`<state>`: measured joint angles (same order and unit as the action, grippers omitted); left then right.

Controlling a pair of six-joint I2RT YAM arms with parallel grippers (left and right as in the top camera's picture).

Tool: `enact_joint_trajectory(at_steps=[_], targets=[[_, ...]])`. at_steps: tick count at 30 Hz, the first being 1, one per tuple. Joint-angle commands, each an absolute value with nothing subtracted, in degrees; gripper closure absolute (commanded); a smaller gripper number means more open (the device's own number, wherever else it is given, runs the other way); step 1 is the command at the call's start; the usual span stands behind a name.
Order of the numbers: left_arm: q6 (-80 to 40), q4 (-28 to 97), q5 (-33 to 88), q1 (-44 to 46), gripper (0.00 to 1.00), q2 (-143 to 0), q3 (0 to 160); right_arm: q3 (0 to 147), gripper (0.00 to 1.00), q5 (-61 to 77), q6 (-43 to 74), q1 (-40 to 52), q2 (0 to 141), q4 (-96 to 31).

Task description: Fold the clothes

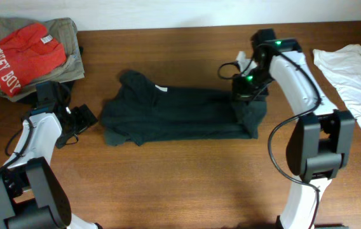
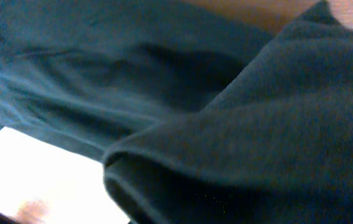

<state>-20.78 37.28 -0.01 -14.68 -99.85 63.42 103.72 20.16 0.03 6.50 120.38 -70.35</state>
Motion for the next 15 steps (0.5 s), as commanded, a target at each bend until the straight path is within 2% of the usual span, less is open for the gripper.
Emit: enact_joint_trajectory(at_steps=[1, 6, 7, 8, 9, 10, 12, 15], targets=[[-21.4, 37.1, 0.2, -14.7, 0.04, -99.6, 62.8, 104.0, 0.92, 20.3, 1.6, 11.2, 119.6, -69.5], [-21.4, 37.1, 0.2, -14.7, 0.04, -99.6, 62.8, 101.5, 0.85, 20.3, 7.4, 16.5, 119.7, -63.7], [-21.4, 37.2, 0.2, -14.7, 0.04, -99.6, 62.8, 101.4, 0.78, 20.3, 8.1, 17.0, 119.7, -63.1], [-21.4, 37.3, 0.2, -14.7, 0.04, -99.6, 62.8, 101.3, 0.55, 20.3, 8.1, 17.7, 119.7, -62.2], [-21.4, 37.3, 0.2, -14.7, 0.04, -99.6, 62.8, 101.3, 0.45, 20.4, 8.1, 18.2, 119.7, -61.6], [-21.4, 37.3, 0.2, -14.7, 0.04, -99.6, 62.8, 101.3, 0.27, 20.3, 8.0, 18.9, 119.7, -61.0], [-21.4, 37.3, 0.2, -14.7, 0.04, -99.6, 62.8, 101.4, 0.13, 20.4, 8.0, 19.1, 119.7, -60.8], [-21.4, 37.4, 0.2, -14.7, 0.04, -99.6, 62.8, 104.3, 0.09, 20.3, 8.0, 16.9, 119.6, -64.2]])
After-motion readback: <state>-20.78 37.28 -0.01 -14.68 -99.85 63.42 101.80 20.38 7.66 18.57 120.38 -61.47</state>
